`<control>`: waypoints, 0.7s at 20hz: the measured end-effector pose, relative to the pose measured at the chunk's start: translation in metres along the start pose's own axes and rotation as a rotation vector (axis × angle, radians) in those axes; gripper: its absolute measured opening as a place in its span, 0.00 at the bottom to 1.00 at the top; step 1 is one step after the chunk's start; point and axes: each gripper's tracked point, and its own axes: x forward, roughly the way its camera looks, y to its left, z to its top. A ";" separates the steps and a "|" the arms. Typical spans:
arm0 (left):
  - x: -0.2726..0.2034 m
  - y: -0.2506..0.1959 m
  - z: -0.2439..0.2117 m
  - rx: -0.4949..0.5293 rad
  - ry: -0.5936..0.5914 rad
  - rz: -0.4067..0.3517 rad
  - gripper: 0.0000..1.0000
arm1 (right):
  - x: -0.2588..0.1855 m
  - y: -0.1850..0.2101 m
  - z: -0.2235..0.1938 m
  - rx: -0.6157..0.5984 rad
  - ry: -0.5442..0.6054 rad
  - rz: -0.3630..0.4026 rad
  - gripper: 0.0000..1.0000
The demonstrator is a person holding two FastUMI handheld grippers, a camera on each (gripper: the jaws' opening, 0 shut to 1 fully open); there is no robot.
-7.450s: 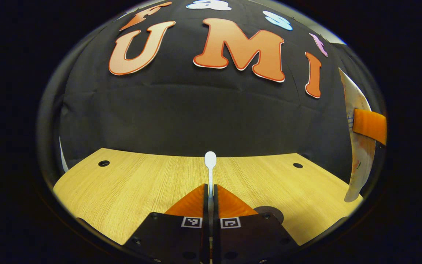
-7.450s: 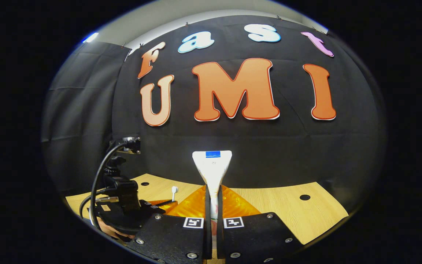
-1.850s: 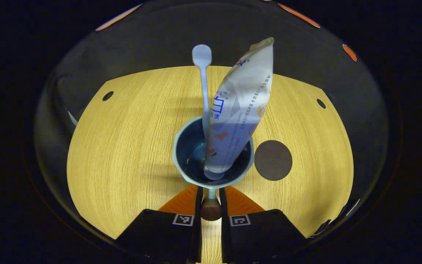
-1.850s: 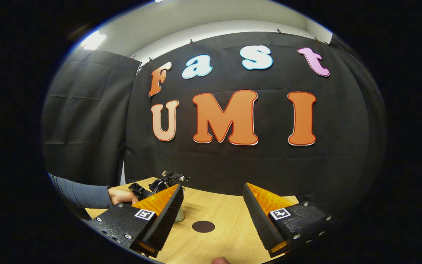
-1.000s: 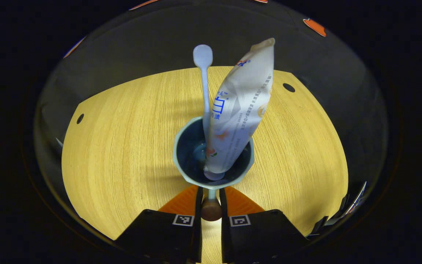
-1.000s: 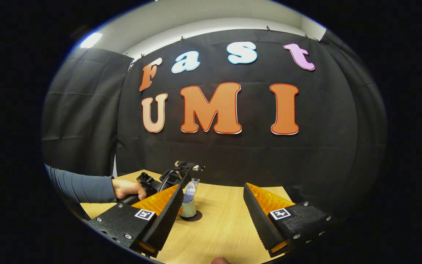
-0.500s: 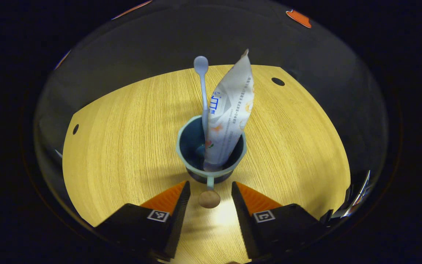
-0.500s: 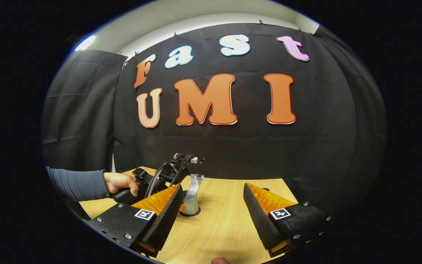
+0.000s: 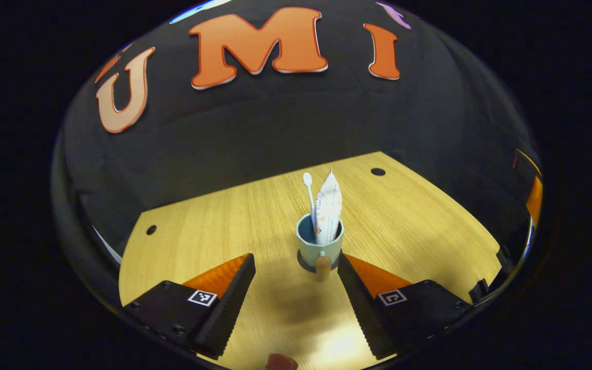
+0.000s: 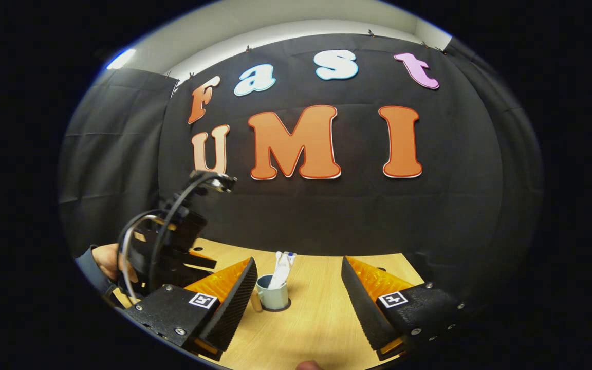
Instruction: Put the toothbrush and toothpaste on the desktop into the cup, then pick up the cup and place it on the coaster on the desktop.
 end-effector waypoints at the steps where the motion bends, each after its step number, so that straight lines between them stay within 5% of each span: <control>1: -0.012 0.010 0.009 -0.001 -0.049 0.032 0.97 | 0.003 0.006 0.003 -0.006 -0.007 -0.002 0.98; 8: -0.085 0.079 0.029 -0.060 -0.281 0.192 0.97 | 0.014 0.041 0.019 -0.040 -0.071 -0.005 1.00; 14: -0.124 0.111 0.025 -0.121 -0.414 0.238 0.97 | 0.015 0.059 0.028 -0.053 -0.125 0.008 0.98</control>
